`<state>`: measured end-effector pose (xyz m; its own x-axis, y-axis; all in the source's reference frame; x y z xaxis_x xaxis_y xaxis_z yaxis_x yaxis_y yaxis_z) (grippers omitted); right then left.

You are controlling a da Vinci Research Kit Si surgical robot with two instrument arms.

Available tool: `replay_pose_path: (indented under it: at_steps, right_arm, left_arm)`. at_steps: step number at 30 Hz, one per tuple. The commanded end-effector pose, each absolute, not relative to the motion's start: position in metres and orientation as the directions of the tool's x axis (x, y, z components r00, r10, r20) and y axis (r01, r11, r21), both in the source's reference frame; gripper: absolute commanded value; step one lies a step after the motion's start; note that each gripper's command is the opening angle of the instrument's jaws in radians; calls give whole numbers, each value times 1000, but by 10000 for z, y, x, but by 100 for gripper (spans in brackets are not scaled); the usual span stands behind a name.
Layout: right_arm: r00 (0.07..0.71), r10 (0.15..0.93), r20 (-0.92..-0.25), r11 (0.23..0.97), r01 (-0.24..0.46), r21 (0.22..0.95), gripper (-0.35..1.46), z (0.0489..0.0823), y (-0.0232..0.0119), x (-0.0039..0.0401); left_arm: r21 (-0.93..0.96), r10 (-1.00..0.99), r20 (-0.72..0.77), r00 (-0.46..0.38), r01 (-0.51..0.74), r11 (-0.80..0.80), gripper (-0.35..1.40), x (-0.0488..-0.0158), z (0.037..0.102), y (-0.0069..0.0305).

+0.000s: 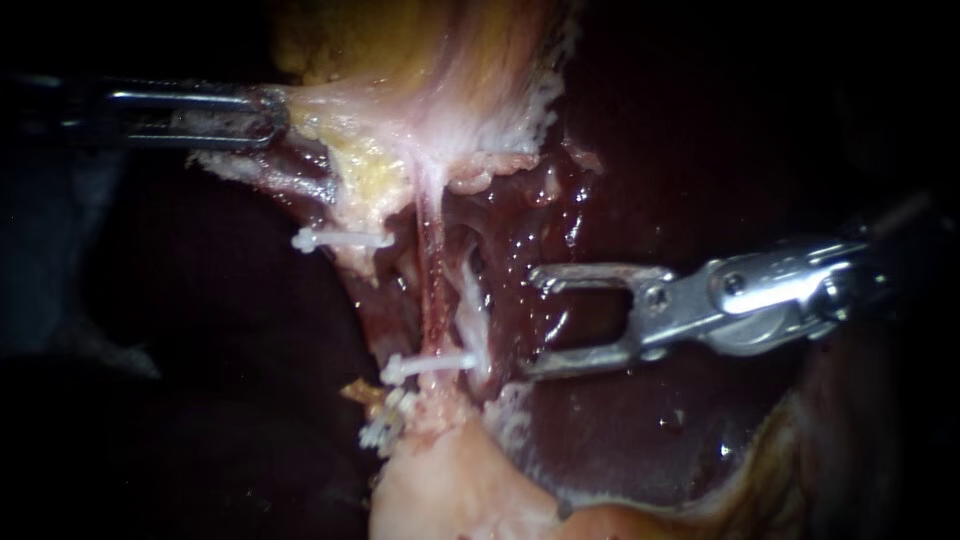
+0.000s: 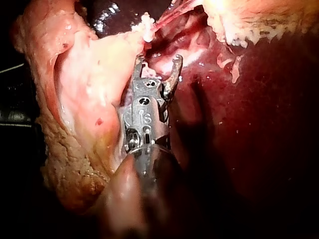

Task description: Going back first clip right tube

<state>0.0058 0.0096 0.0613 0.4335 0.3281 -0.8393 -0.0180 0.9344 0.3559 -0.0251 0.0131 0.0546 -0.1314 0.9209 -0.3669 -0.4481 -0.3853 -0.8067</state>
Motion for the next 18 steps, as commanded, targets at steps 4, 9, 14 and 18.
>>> replay_pose_path:
  at_steps: [4, 9, 14, 18]
  right_arm:
    - [433, 306, -848, 941, -1, 339, 50, 604, 99, 47]
    - [435, 299, -849, 942, 5, 335, 50, 602, 99, 41]
    - [435, 299, -849, 942, 6, 335, 50, 602, 99, 40]
    - [434, 299, -850, 942, 9, 336, 50, 602, 99, 39]
  left_arm:
    - [-807, 921, -367, -131, -447, -386, -35, -251, 547, 131]
    - [-807, 921, -367, -131, -448, -386, -35, -251, 547, 131]
    - [-805, 920, -370, -130, -450, -387, -35, -257, 551, 128]
    - [-801, 919, -374, -128, -455, -389, -35, -267, 557, 124]
